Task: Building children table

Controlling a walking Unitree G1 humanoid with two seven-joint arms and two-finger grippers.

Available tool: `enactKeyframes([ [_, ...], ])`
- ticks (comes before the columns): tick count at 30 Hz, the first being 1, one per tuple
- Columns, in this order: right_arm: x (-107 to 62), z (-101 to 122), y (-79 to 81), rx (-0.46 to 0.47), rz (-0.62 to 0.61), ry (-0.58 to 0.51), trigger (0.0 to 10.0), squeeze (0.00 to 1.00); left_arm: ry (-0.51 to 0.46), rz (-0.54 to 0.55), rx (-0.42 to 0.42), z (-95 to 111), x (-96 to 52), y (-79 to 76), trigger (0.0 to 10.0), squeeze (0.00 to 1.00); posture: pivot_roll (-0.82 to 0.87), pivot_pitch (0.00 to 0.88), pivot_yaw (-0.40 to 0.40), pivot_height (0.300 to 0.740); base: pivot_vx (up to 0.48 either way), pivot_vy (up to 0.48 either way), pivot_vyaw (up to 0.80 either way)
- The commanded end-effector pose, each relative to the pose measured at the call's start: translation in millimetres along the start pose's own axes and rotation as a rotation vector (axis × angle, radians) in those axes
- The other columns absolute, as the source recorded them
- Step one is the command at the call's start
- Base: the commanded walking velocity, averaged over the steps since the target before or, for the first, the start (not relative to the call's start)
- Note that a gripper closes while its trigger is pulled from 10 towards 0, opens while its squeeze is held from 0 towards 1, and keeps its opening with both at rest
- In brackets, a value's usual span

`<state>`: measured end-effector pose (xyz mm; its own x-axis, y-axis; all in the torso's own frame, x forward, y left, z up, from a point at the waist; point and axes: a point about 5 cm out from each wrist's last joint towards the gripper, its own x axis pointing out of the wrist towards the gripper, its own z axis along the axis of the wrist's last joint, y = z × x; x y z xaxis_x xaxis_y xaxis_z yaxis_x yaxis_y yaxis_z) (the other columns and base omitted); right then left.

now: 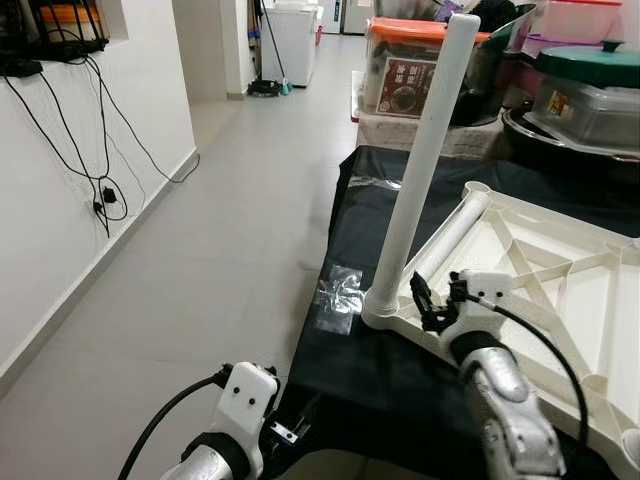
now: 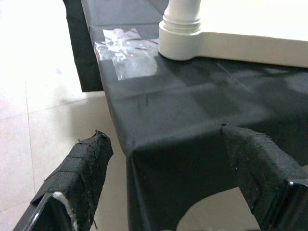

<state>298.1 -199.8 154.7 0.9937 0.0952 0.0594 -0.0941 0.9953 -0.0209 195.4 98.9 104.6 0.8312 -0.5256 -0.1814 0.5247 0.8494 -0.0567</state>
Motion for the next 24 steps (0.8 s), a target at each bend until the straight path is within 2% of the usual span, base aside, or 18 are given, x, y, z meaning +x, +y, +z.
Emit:
enactKeyframes([
  [1,1.4,-0.9,-2.5,0.011,0.038,-0.011,10.0,1.00,-0.005,-0.008,-0.011,2.3,0.2,-3.6,10.0,0.00,0.11,0.031,-0.076,0.740,0.000,0.000,0.00],
  [2,6.8,-2.0,-9.9,0.030,0.080,0.013,10.0,1.00,-0.007,-0.007,-0.015,3.2,-0.5,-4.5,10.0,0.00,0.12,0.041,-0.079,0.740,0.000,0.000,0.00],
  [4,10.3,-2.9,-13.5,0.053,0.101,0.032,10.0,1.00,-0.009,-0.006,-0.016,3.6,-1.0,-5.0,10.0,0.00,0.12,0.041,-0.079,0.740,0.000,0.000,0.00],
  [5,17.4,1.4,-18.8,0.059,0.150,0.039,10.0,0.00,-0.010,-0.003,-0.017,4.0,-1.9,-5.5,10.0,0.00,0.12,0.050,-0.082,0.740,0.000,0.000,0.00],
  [7,21.7,5.1,-22.4,0.059,0.182,0.040,10.0,0.00,-0.010,-0.001,-0.017,4.1,-2.5,-5.7,10.0,0.00,0.12,0.050,-0.082,0.740,0.000,0.000,0.00],
  [9,30.1,19.7,-26.5,0.084,0.321,0.025,10.0,0.00,-0.010,-0.001,-0.019,4.8,-4.3,-6.6,10.0,0.00,0.12,0.061,-0.077,0.740,0.000,0.000,0.00],
  [12,32.8,23.9,-27.2,0.097,0.388,0.030,10.0,0.00,-0.011,-0.004,-0.022,5.0,-4.6,-7.2,10.0,0.00,0.12,0.065,-0.077,0.740,0.000,0.000,0.00],
  [13,36.0,26.8,-27.6,0.115,0.473,0.043,10.0,0.00,-0.011,-0.007,-0.024,5.2,-4.9,-7.6,10.0,0.00,0.12,0.066,-0.078,0.740,0.000,0.000,0.00],
  [14,36.0,26.8,-27.6,0.115,0.473,0.043,10.0,0.00,-0.011,-0.007,-0.024,5.2,-4.9,-7.6,10.0,0.00,0.12,0.066,-0.078,0.740,0.000,0.000,0.00],
  [17,39.0,27.3,-26.4,0.107,0.603,0.082,10.0,0.00,-0.011,-0.009,-0.026,5.4,-4.9,-8.2,10.0,0.00,0.13,0.069,-0.081,0.740,0.000,0.000,0.00],
  [24,46.7,27.3,-21.1,0.098,0.726,0.095,10.0,0.00,-0.009,-0.004,-0.025,5.8,-5.4,-8.5,10.0,0.00,0.13,0.071,-0.083,0.740,0.000,0.000,0.00],
])
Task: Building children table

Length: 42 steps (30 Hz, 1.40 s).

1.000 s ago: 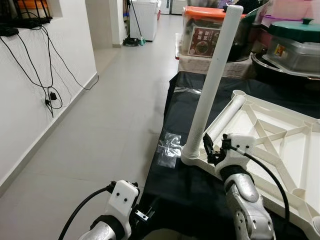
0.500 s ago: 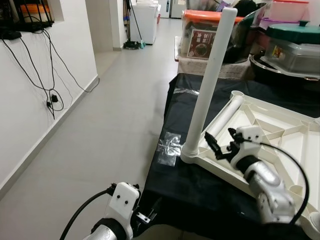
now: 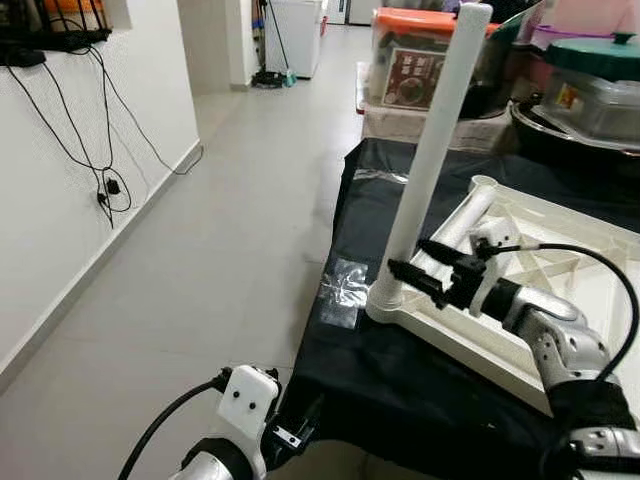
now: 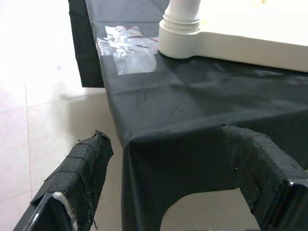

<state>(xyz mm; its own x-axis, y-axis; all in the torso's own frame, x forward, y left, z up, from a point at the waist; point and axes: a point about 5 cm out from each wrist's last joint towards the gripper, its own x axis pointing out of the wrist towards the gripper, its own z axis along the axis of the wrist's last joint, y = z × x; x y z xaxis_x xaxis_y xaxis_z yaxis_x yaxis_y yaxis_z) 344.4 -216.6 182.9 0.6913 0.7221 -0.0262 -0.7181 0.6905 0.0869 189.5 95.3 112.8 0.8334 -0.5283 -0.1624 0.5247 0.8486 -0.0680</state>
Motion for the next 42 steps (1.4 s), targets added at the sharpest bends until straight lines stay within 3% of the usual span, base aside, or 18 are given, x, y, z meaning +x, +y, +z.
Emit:
enactKeyframes([
  [1,3.3,3.1,0.4,-0.021,0.036,-0.004,10.0,0.00,0.010,-0.001,-0.014,-1.2,-1.0,-1.9,10.0,0.00,0.13,0.071,-0.083,0.740,0.000,0.000,0.00],
  [10,38.8,13.9,9.3,0.002,0.152,-0.064,10.0,0.00,0.014,-0.007,-0.001,-0.3,-1.0,-3.2,10.0,0.00,0.15,0.072,-0.085,0.740,0.000,0.000,0.00],
  [21,46.9,14.0,14.3,0.049,0.283,-0.030,10.0,0.00,0.017,-0.005,0.003,-0.5,-1.8,-2.9,10.0,0.00,0.15,0.070,-0.082,0.740,0.000,0.000,0.00],
  [23,51.9,17.2,24.2,0.090,0.451,-0.014,10.0,0.00,0.020,-0.005,0.005,-0.7,-1.8,-2.2,10.0,0.00,0.17,0.068,-0.081,0.740,0.000,0.000,0.00],
  [26,55.7,15.9,31.2,0.079,0.560,0.020,10.0,0.00,0.023,-0.003,0.006,-1.1,-2.0,-1.5,10.0,0.00,0.17,0.068,-0.081,0.740,0.000,0.000,0.00],
  [33,58.6,13.8,35.1,0.046,0.621,0.058,10.0,0.00,0.027,0.000,0.007,-1.6,-2.8,-1.2,10.0,0.00,0.17,0.067,-0.079,0.740,0.000,0.000,0.00],
  [34,59.5,14.2,35.1,0.034,0.616,0.054,7.2,0.00,0.027,-0.001,0.007,-1.6,-2.9,-1.1,10.0,0.00,0.17,0.067,-0.079,0.740,0.000,0.000,0.00],
  [35,59.5,14.2,35.1,0.034,0.616,0.054,7.2,0.00,0.027,-0.001,0.007,-1.6,-2.9,-1.1,10.0,0.00,0.17,0.067,-0.079,0.740,0.000,0.000,0.00],
  [36,60.0,13.9,34.9,0.012,0.603,0.053,0.0,0.00,0.028,-0.002,0.007,-1.7,-3.0,-1.1,10.0,0.00,0.17,0.067,-0.079,0.740,0.000,0.000,0.00],
  [40,60.8,14.0,34.2,-0.011,0.578,0.045,0.0,0.00,0.028,-0.003,0.007,-1.6,-2.9,-1.1,10.0,0.00,0.17,0.067,-0.079,0.740,0.000,0.000,0.00],
  [42,63.2,12.4,32.4,-0.066,0.487,0.015,0.0,0.00,0.030,-0.005,0.008,-2.2,-2.9,-1.3,10.0,0.00,0.17,0.056,-0.081,0.740,0.000,0.000,0.00],
])
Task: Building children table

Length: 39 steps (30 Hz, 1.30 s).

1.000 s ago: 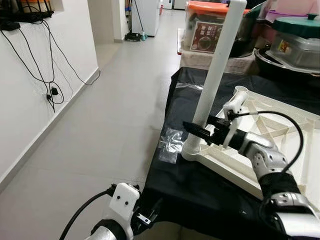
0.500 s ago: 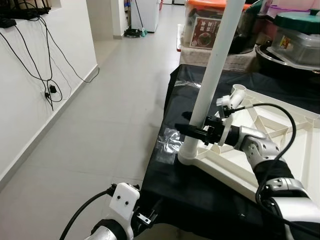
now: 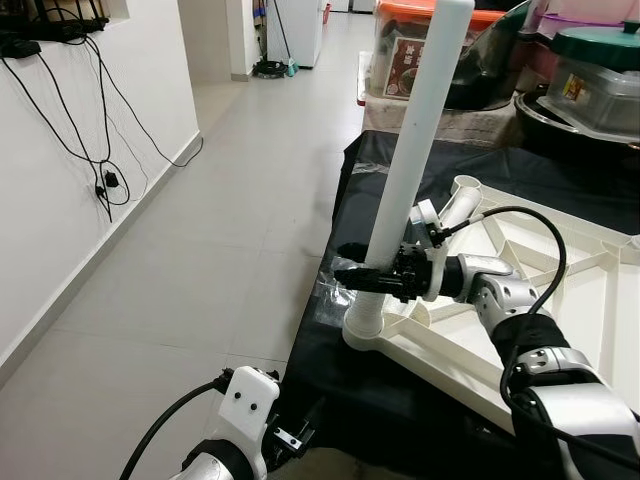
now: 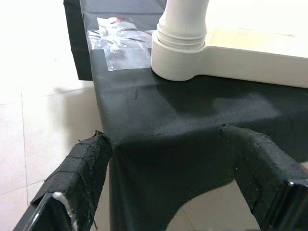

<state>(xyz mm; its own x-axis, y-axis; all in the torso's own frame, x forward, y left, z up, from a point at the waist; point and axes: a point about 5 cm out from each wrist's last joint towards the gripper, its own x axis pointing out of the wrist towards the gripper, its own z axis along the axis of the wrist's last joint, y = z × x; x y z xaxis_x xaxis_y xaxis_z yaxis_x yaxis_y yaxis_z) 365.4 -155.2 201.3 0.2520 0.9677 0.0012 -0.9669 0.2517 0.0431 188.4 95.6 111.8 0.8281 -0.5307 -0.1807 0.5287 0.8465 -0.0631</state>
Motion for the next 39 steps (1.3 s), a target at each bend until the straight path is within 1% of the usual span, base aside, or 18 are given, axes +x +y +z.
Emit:
enactKeyframes([
  [1,6.0,-5.0,0.9,-0.013,-0.022,0.013,0.0,0.00,0.011,-0.001,0.002,-1.1,-1.9,-1.1,10.0,0.00,0.17,0.056,-0.081,0.740,0.000,0.000,0.00],
  [7,2.2,-13.4,4.0,-0.068,-0.260,-0.084,0.0,0.00,0.015,-0.006,0.002,-2.6,-1.3,0.2,10.0,0.00,0.15,0.042,-0.071,0.740,0.000,0.000,0.00],
  [9,-4.9,-19.9,-6.9,-0.071,-0.625,-0.083,0.0,0.00,0.016,-0.008,0.001,-3.1,-1.2,1.2,10.0,0.00,0.14,0.037,-0.064,0.740,0.000,0.000,0.00],
  [11,-4.9,-19.9,-6.9,-0.071,-0.625,-0.083,0.0,0.00,0.016,-0.008,0.001,-3.1,-1.2,1.2,10.0,0.00,0.14,0.037,-0.064,0.740,0.000,0.000,0.00],
  [12,-9.9,-23.0,-10.5,-0.094,-0.785,-0.066,0.0,0.00,0.016,-0.009,0.001,-3.2,-1.2,1.6,10.0,0.00,0.14,0.037,-0.064,0.740,0.000,0.000,0.00],
  [13,-24.0,-31.0,-11.4,-0.095,-1.080,-0.043,0.0,0.00,0.017,-0.011,0.001,-3.4,-1.0,1.7,10.0,0.00,0.14,0.036,-0.061,0.740,0.000,0.000,0.00],
  [14,-24.0,-31.0,-11.4,-0.095,-1.080,-0.043,0.0,0.00,0.017,-0.011,0.001,-3.4,-1.0,1.7,10.0,0.00,0.14,0.036,-0.061,0.740,0.000,0.000,0.00],
  [16,-43.7,-44.7,8.7,-0.052,-1.499,-0.037,0.0,0.00,0.018,-0.016,0.002,-3.7,-0.5,1.7,10.0,0.00,0.14,0.035,-0.062,0.740,0.000,0.000,0.00],
  [18,-43.7,-44.7,8.7,-0.052,-1.499,-0.037,0.0,0.00,0.018,-0.016,0.002,-3.7,-0.5,1.7,10.0,0.00,0.14,0.035,-0.062,0.740,0.000,0.000,0.00],
  [19,-48.8,-48.8,20.6,-0.018,-1.632,-0.044,0.0,0.00,0.019,-0.017,0.003,-3.9,-0.3,1.6,10.0,0.00,0.14,0.033,-0.060,0.740,0.000,0.000,0.00],
  [22,-40.7,-51.7,34.6,0.047,-1.704,-0.060,0.0,0.00,0.018,-0.016,0.004,-3.5,0.1,1.5,10.0,0.00,0.14,0.038,-0.064,0.740,0.000,0.000,0.00],
  [27,-22.2,-48.9,39.9,0.083,-1.685,-0.071,0.0,0.00,0.016,-0.015,0.003,-3.2,0.3,1.2,10.0,0.00,0.14,0.041,-0.067,0.740,0.000,0.000,0.00],
  [28,-12.9,-45.5,40.1,0.071,-1.648,-0.076,7.7,0.00,0.014,-0.014,0.002,-3.0,0.5,1.1,10.0,0.00,0.14,0.043,-0.068,0.740,0.000,0.000,0.00],
  [29,-12.9,-45.5,40.1,0.071,-1.648,-0.076,7.7,0.00,0.014,-0.014,0.002,-3.0,0.5,1.1,10.0,0.00,0.14,0.043,-0.068,0.740,0.000,0.000,0.00],
  [30,-2.9,-41.5,40.6,0.061,-1.590,-0.117,10.0,1.00,0.013,-0.014,0.001,-2.7,0.6,0.8,10.0,0.00,0.13,0.044,-0.069,0.740,0.000,0.000,0.00],
  [35,7.0,-33.2,39.8,0.028,-1.516,-0.183,10.0,1.00,0.010,-0.011,-0.003,-2.5,0.6,0.7,10.0,0.00,0.13,0.049,-0.069,0.740,0.000,0.000,0.00],
  [36,5.5,-30.8,36.6,0.017,-1.484,-0.197,10.0,0.00,0.009,-0.011,-0.004,-2.3,0.6,0.6,10.0,0.00,0.13,0.048,-0.071,0.740,0.000,0.000,0.00],
  [39,1.6,-24.6,23.2,0.073,-1.284,-0.253,10.0,0.00,0.008,-0.011,-0.005,-2.0,1.1,0.6,10.0,0.00,0.13,0.051,-0.068,0.740,0.000,0.000,0.00],
])
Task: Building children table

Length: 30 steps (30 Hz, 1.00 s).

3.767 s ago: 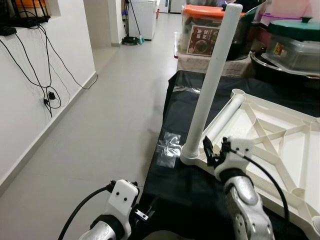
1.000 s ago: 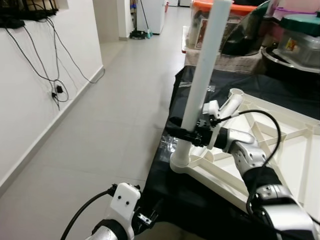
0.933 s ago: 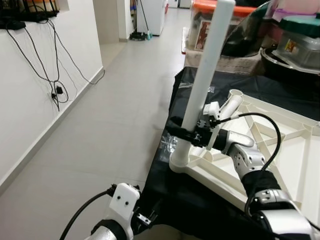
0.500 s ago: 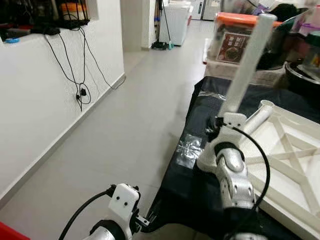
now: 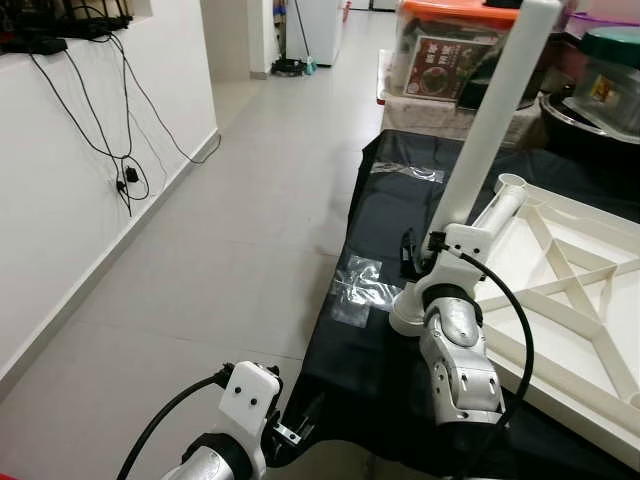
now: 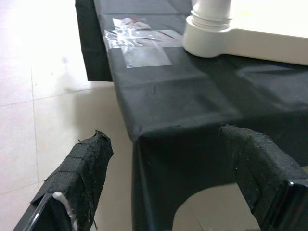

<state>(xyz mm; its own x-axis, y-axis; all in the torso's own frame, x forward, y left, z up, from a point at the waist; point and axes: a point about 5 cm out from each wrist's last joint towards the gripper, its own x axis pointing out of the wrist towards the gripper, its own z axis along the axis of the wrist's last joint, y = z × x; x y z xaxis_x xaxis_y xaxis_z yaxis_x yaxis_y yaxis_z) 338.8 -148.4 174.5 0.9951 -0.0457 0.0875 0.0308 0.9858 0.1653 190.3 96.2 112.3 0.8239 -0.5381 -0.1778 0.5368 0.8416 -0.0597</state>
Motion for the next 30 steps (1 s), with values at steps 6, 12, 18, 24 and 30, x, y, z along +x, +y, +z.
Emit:
enactKeyframes([
  [6,14.9,16.0,-10.2,0.081,0.546,0.041,10.0,0.00,0.010,-0.004,-0.011,-2.6,1.4,-0.9,10.0,0.00,0.13,0.050,-0.067,0.740,0.000,0.000,0.00],
  [12,12.1,22.2,-22.3,0.133,0.878,0.160,10.0,0.00,0.006,-0.003,-0.011,-2.1,2.0,-0.7,10.0,0.00,0.14,0.050,-0.073,0.740,0.000,0.000,0.00],
  [18,7.0,23.1,-16.1,0.049,1.287,0.292,10.0,0.00,0.006,0.005,-0.007,-2.1,1.0,-0.4,10.0,0.00,0.15,0.054,-0.077,0.740,0.000,0.000,0.00],
  [24,3.0,22.8,7.0,0.006,1.496,0.328,0.0,0.00,0.008,0.006,-0.007,-1.9,-0.2,-0.6,10.0,0.00,0.15,0.057,-0.073,0.740,0.000,0.000,0.00],
  [30,1.7,14.0,17.8,-0.068,1.543,0.333,0.0,0.00,0.010,0.005,-0.008,-2.1,-0.7,-0.6,10.0,0.00,0.16,0.059,-0.074,0.740,0.000,0.000,0.00],
])
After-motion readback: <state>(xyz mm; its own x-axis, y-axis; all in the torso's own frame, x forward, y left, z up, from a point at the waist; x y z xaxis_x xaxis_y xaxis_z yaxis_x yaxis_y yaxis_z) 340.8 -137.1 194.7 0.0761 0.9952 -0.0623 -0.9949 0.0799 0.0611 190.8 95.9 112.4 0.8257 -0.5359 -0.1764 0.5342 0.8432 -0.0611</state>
